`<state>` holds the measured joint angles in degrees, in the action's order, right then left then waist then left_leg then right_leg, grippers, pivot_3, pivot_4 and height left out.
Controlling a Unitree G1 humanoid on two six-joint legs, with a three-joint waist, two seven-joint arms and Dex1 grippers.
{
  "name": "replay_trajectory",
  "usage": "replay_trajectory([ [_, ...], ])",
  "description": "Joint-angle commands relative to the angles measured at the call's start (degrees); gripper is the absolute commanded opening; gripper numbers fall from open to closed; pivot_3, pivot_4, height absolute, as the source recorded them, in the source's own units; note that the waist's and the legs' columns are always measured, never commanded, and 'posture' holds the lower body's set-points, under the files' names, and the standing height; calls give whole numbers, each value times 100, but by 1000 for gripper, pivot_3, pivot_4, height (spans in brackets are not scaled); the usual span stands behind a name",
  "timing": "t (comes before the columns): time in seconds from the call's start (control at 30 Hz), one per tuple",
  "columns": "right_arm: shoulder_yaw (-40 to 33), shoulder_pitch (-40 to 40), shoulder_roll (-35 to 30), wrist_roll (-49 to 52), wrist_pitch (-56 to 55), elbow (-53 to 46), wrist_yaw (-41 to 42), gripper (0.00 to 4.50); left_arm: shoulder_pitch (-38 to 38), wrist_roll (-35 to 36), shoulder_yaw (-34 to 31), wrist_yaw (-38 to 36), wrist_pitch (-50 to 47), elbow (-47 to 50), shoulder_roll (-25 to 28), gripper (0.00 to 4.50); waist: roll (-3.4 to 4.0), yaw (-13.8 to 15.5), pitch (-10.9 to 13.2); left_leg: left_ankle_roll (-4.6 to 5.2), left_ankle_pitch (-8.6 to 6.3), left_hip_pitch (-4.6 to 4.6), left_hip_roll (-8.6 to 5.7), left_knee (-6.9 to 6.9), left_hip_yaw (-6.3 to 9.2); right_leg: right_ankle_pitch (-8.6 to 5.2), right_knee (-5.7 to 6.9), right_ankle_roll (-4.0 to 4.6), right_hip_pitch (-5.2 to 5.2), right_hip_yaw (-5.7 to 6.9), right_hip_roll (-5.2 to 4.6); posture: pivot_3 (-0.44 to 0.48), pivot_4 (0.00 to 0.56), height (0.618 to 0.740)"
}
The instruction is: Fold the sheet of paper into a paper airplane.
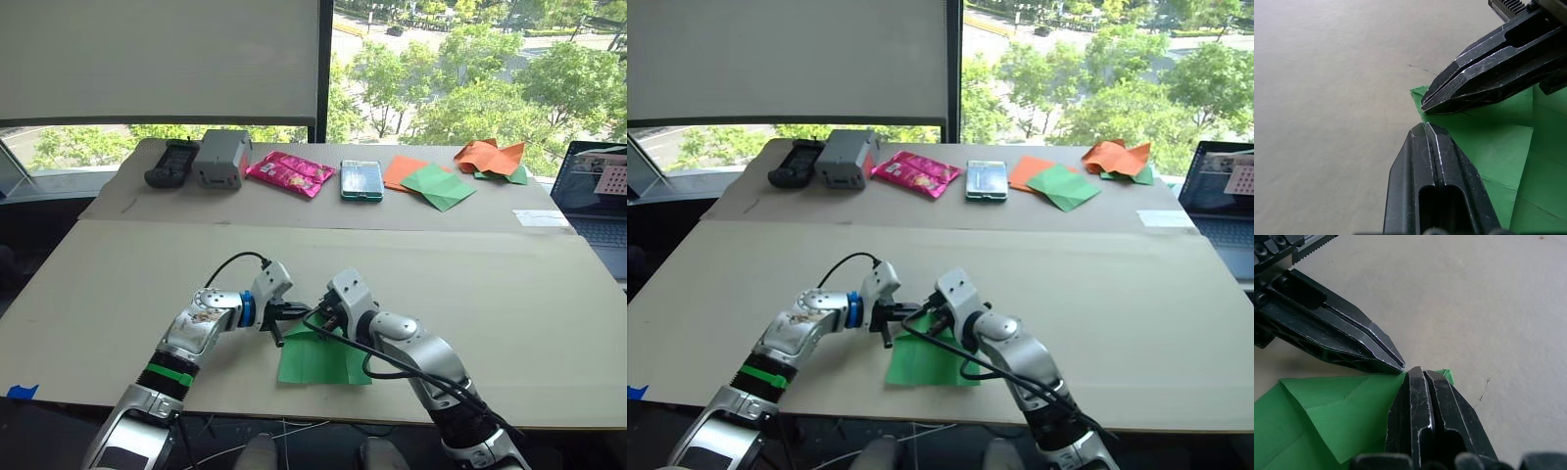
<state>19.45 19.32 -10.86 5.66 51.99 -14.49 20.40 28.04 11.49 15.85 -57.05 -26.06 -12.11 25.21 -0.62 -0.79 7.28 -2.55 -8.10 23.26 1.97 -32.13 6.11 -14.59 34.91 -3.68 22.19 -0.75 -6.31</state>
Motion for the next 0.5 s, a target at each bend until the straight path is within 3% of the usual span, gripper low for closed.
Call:
replay_trajectory([
  [0.03, -33, -74, -27, -23, 118, -73, -65, 0, -17, -202, 161, -118, 223, -86, 47, 32, 0, 2, 0, -1, 0, 0, 0, 0, 0, 0, 0, 0, -1, 0, 0, 0, 150, 720],
  [0.5, -57, -44, -25, -16, 196, -86, -100, 0, -449, -558, 478, -508, 632, 98, 502, 32, 9, -11, -19, -19, -12, -8, 1, 1, 0, -2, 1, 3, -3, -2, 0, 0, 150, 720],
])
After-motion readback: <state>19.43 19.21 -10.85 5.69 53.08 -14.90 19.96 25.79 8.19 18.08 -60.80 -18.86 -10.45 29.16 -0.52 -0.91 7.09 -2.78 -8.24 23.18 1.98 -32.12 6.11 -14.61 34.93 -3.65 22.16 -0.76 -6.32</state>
